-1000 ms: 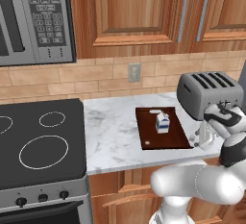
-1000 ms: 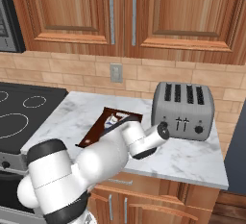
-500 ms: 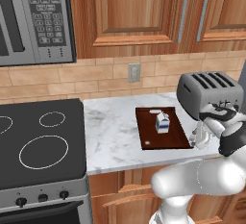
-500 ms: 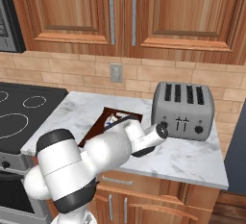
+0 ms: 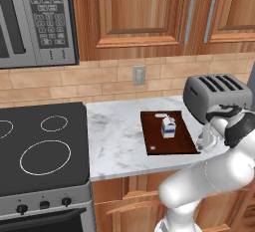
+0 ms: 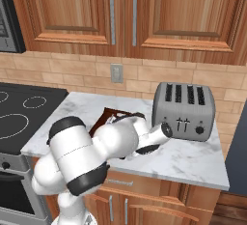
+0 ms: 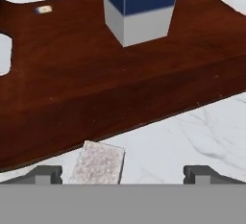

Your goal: Take out the milk from the fridge and place it on the tray on the counter. Then take the sugar cube near the tray and place it in the tray.

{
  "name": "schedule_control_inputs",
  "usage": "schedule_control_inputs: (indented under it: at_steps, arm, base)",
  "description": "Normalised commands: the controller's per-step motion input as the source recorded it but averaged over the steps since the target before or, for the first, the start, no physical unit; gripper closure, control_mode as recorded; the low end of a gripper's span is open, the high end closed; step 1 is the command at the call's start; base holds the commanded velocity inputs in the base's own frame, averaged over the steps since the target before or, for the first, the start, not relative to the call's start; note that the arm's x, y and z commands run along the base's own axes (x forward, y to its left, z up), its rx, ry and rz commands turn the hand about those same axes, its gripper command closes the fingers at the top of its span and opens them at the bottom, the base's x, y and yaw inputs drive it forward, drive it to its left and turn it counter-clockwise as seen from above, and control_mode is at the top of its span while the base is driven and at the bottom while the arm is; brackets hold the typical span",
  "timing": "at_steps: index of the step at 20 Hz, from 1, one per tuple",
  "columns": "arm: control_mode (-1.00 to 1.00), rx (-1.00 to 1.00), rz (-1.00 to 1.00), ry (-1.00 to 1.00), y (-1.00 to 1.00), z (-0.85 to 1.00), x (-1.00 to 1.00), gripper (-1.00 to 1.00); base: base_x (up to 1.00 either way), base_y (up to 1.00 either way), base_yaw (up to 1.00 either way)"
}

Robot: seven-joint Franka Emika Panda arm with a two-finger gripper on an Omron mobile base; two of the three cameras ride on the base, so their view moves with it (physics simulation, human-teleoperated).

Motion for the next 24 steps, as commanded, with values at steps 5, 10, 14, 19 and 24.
schedule_control_inputs:
  at_steps: [5,10,14,19,24]
  arm:
    - [-1.00,0.01,0.07,0.01,-0.15,-0.10,0.03,1.00]
    - [-1.00,0.00,0.02,0.00,0.00,-0.19,0.06,1.00]
    - [-1.00,0.00,0.00,0.00,0.01,-0.19,0.00,1.00]
    - [-1.00,0.00,0.00,0.00,0.01,-0.06,-0.01,1.00]
    - [-1.00,-0.01,0.00,-0.09,0.02,0.00,-0.29,1.00]
  base:
    - [0.00,0.00,0.00]
    - [0.00,0.00,0.00]
    - [0.00,0.00,0.00]
    - [0.00,0.00,0.00]
    - [0.00,0.00,0.00]
